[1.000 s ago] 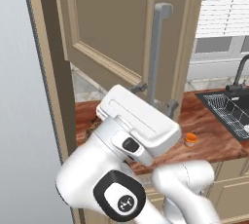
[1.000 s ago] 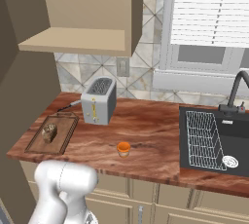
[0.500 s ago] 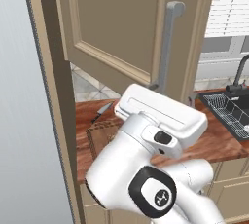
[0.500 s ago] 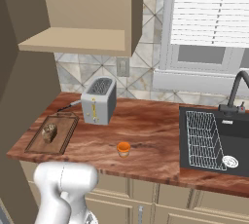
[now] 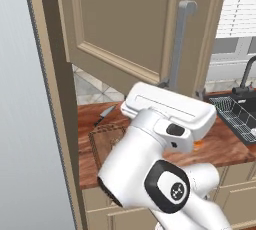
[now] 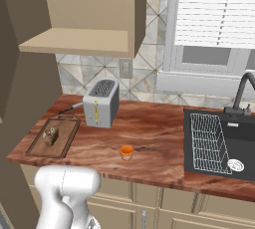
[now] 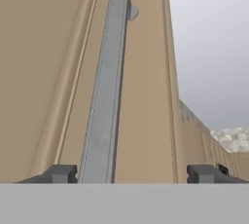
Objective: Pick the bread, place it on the cutting board, pick the jam, place it on the counter, and close the cabinet.
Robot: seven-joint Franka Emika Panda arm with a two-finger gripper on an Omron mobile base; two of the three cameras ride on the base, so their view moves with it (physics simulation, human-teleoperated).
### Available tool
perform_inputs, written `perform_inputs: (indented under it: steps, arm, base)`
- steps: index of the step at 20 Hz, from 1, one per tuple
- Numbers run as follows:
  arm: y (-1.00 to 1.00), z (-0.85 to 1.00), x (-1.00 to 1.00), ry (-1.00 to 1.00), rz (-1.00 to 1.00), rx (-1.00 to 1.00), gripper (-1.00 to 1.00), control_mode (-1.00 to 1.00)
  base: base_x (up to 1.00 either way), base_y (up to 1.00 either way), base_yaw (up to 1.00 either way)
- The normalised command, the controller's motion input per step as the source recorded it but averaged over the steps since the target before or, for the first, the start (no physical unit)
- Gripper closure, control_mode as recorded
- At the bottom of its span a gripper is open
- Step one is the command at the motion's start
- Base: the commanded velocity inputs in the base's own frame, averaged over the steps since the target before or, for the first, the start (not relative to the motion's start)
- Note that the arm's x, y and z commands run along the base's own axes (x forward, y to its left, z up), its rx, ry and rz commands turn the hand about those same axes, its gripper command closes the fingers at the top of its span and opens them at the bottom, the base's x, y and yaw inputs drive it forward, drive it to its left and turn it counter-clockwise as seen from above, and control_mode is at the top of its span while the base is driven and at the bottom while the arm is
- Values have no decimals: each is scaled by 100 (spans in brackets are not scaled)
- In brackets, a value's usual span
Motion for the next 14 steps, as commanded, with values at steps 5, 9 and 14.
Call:
perform_inputs:
  steps: [5, 9, 14]
  arm:
    - [-15, 0, 38, 4, 14, 0, -100, -100]
    - [-22, 0, 36, 3, 15, 0, -100, -100]
    - [-28, -2, 38, 1, 21, 0, -100, -100]
  base:
    - [0, 0, 0]
    - [0, 0, 0]
    - [0, 0, 0]
